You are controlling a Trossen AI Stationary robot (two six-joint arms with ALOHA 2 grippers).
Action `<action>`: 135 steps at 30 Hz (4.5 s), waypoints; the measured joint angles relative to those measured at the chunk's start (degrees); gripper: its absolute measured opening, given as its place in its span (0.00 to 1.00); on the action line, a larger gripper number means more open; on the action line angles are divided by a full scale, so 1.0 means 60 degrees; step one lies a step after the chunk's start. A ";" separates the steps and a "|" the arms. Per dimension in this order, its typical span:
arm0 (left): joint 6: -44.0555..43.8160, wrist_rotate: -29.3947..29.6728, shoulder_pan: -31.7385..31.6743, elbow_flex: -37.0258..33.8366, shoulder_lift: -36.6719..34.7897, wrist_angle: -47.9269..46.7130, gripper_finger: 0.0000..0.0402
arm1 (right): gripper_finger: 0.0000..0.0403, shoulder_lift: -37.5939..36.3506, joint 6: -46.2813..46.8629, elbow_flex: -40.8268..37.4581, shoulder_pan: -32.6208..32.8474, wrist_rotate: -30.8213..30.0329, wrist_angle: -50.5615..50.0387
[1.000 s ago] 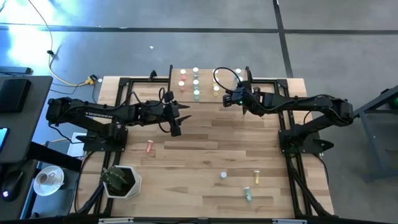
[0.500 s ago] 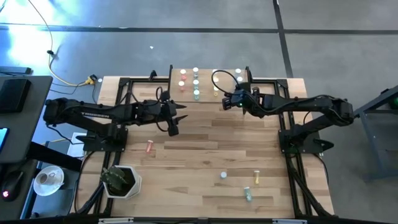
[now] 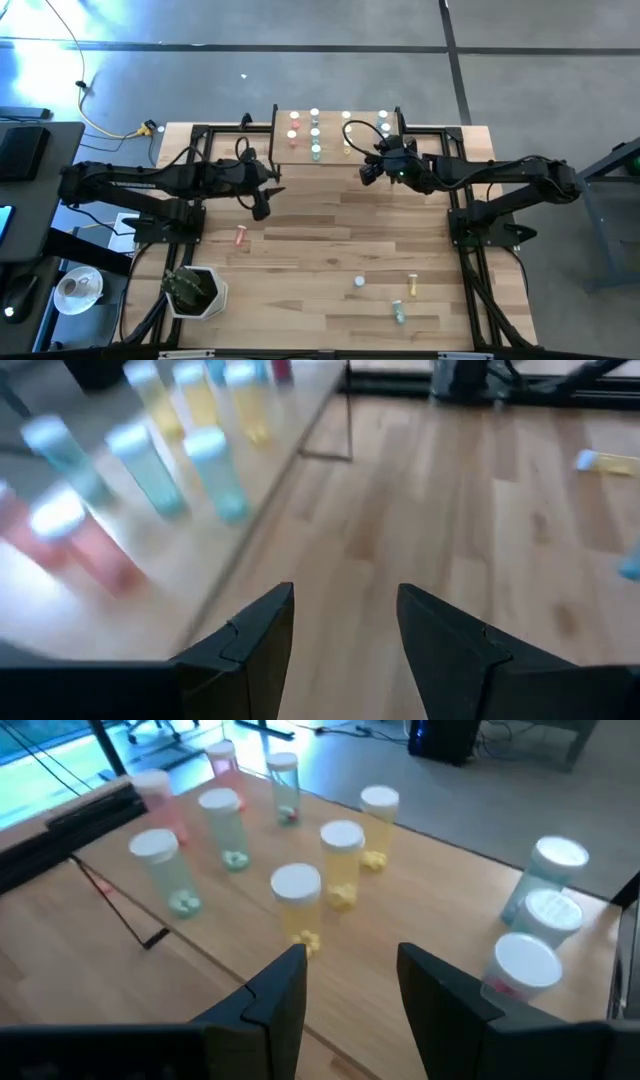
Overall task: Pick and place medicine bottles onto shelf by color
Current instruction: Put the red medicine bottle on the shelf
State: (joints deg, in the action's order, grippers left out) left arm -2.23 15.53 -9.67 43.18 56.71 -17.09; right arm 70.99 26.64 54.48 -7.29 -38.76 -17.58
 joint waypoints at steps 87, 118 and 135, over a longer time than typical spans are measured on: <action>-1.3279 -0.0517 0.4750 -0.1209 0.3574 -0.5437 0.42 | 0.37 -0.0341 -0.0417 0.0000 0.0036 0.0790 -0.0121; -1.1482 -0.0656 0.4747 -0.1209 0.4343 -0.5051 0.19 | 0.37 -0.0341 -0.0778 0.0000 0.0033 0.1272 -0.0063; -0.8670 -0.0008 0.4485 -0.1220 0.2865 -0.1809 0.20 | 0.37 -0.0341 -0.2277 0.0000 0.0033 0.4766 0.1261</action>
State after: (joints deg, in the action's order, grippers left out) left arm -54.25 15.48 17.24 35.86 73.90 -27.94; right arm 68.95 12.98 54.48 -7.09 -10.17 -10.01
